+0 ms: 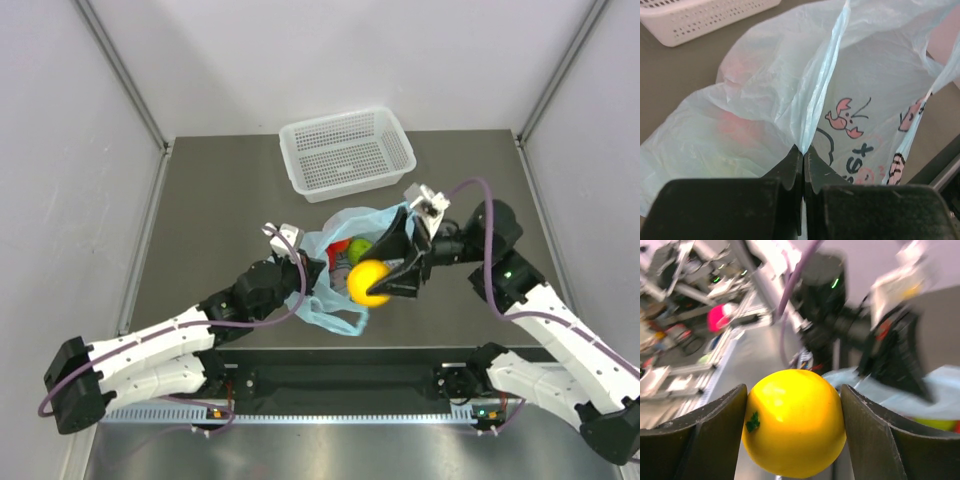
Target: Untie the knot of the plastic bag and take out the fruit
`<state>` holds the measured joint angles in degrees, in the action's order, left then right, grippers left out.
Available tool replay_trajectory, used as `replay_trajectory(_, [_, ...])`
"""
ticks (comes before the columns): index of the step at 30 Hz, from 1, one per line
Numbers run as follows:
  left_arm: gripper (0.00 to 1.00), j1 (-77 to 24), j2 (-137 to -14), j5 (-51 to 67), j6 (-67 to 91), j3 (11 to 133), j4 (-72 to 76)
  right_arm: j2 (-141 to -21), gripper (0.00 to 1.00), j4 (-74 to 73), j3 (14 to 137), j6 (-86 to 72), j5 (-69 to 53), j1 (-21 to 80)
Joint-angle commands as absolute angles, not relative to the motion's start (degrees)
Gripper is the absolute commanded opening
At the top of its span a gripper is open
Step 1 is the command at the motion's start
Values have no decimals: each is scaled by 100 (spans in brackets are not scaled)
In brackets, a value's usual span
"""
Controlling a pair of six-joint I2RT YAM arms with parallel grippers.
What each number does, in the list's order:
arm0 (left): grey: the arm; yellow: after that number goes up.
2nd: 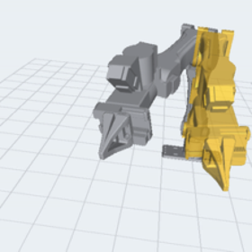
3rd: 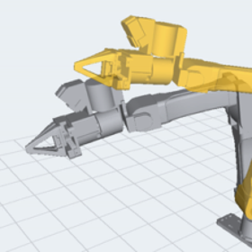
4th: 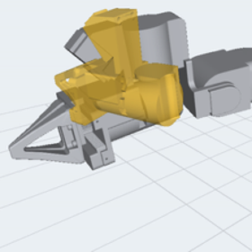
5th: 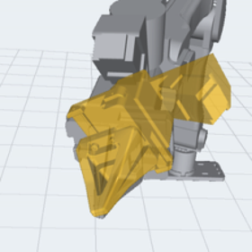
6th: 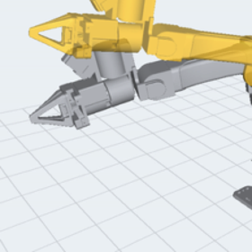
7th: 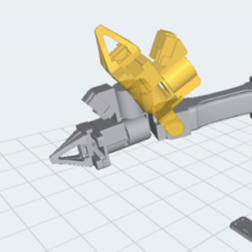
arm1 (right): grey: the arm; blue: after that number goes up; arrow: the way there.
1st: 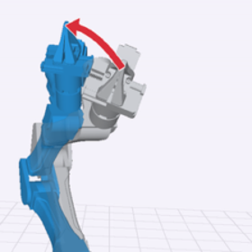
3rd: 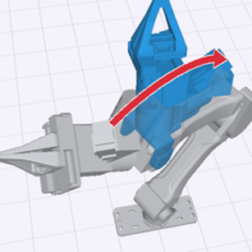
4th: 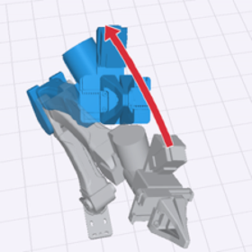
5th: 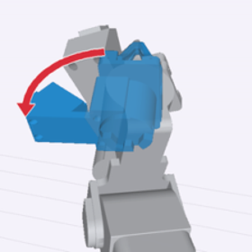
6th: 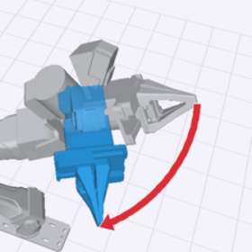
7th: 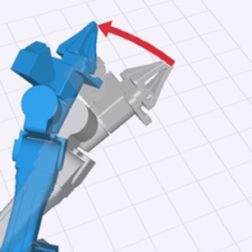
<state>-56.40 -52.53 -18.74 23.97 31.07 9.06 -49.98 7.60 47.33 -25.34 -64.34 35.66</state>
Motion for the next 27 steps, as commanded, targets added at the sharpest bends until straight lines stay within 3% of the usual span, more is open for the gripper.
replay_trajectory(1, [0, -5625, -5195, -1486, 2487, 2892, 1248, -5228, 0, -454, 5545, -1592, -5539, 3270])
replay_trajectory(7, [0, -5625, -5106, -976, 2584, 2646, 1248, -5413, 0, -45, 5889, -1661, -4608, 2602])
replay_trajectory(10, [0, -5625, -5124, -686, 2654, 2575, 1248, -5747, 0, -236, 6283, -1521, -3089, 2540])
replay_trajectory(17, [0, -5625, -5282, -115, 2768, 2593, 1309, -8048, 0, -492, 7880, -958, -505, 2408])
replay_trajectory(22, [0, -5625, -5335, -53, 2690, 2777, 1222, -9928, 0, -615, 9165, -756, 307, 2364])
replay_trajectory(27, [0, -5625, -5256, -176, 2575, 2918, 1002, -11002, 4, -641, 10211, -651, 844, 2329])
